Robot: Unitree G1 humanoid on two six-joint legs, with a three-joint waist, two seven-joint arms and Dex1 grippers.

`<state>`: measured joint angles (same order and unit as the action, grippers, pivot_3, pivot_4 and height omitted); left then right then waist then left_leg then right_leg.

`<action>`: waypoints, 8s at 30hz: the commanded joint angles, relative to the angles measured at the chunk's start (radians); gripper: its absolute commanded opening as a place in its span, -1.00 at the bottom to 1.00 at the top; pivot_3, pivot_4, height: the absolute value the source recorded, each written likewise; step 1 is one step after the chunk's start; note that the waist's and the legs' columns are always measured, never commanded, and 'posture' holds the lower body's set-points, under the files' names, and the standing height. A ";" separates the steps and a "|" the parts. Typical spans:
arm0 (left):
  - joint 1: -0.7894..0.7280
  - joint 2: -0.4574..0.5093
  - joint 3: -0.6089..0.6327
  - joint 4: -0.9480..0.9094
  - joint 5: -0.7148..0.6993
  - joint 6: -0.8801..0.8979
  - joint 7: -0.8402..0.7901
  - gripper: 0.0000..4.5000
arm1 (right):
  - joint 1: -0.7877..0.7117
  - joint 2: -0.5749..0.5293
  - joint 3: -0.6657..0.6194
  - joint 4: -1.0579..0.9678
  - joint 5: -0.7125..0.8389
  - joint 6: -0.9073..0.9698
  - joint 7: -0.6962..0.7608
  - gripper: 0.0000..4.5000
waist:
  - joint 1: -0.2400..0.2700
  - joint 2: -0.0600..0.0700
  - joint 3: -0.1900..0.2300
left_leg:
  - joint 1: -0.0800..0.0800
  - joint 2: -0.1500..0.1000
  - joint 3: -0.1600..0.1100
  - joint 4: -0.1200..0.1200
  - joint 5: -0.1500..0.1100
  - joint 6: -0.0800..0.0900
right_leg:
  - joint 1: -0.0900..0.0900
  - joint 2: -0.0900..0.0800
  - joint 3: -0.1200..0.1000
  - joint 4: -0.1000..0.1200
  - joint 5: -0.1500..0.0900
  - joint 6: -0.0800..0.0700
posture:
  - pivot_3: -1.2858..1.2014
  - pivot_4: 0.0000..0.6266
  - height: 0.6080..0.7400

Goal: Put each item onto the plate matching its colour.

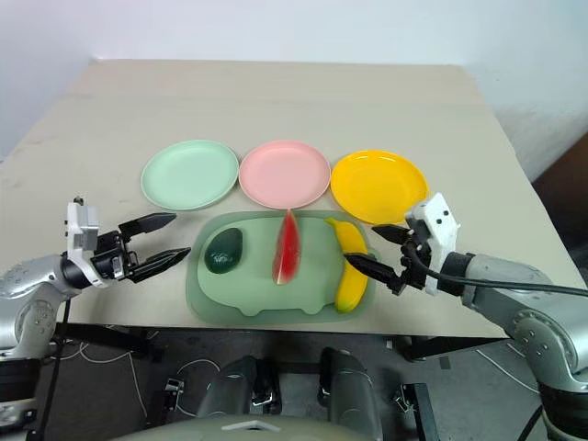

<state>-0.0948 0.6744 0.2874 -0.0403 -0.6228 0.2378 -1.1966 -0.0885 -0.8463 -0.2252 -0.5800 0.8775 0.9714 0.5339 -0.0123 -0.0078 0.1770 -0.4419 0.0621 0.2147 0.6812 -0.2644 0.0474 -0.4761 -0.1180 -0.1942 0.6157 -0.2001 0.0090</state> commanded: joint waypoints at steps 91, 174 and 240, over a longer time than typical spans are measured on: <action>0.065 -0.021 0.067 -0.062 0.001 -0.046 0.081 1.00 | -0.943 0.295 0.189 0.684 -0.040 0.643 -0.189 0.99 | -0.032 0.000 -0.001 | -0.002 0.001 0.017 0.003 0.004 -0.007 | -0.020 -0.001 0.017 0.023 0.003 0.001 | 0.03 -0.52 0.33; 0.040 -0.006 0.036 -0.020 0.021 -0.082 0.061 1.00 | -1.116 0.588 0.427 0.836 0.291 0.610 -0.692 -0.08 | -0.032 -0.004 -0.005 | -0.001 0.002 0.023 0.004 0.004 -0.006 | -0.024 -0.001 0.023 0.030 0.003 0.001 | 0.03 -0.52 0.33; 0.133 0.028 0.106 -0.106 -0.011 -0.052 0.079 1.00 | -0.587 0.551 0.124 0.268 -0.402 -0.021 0.104 0.99 | -0.055 -0.004 -0.005 | -0.002 0.002 0.026 0.002 0.004 -0.007 | -0.028 -0.001 0.025 0.030 0.001 -0.002 | 0.03 -0.52 0.33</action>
<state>0.0360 0.6875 0.3689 -0.1199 -0.6123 0.1883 -1.1116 -0.6875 -0.2896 -0.0661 -0.2407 0.4240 0.9694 0.6249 -0.0669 -0.0122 0.1724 -0.4438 0.0641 0.2405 0.6837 -0.2607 0.0407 -0.5036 -0.1194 -0.1693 0.6457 -0.1991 0.0067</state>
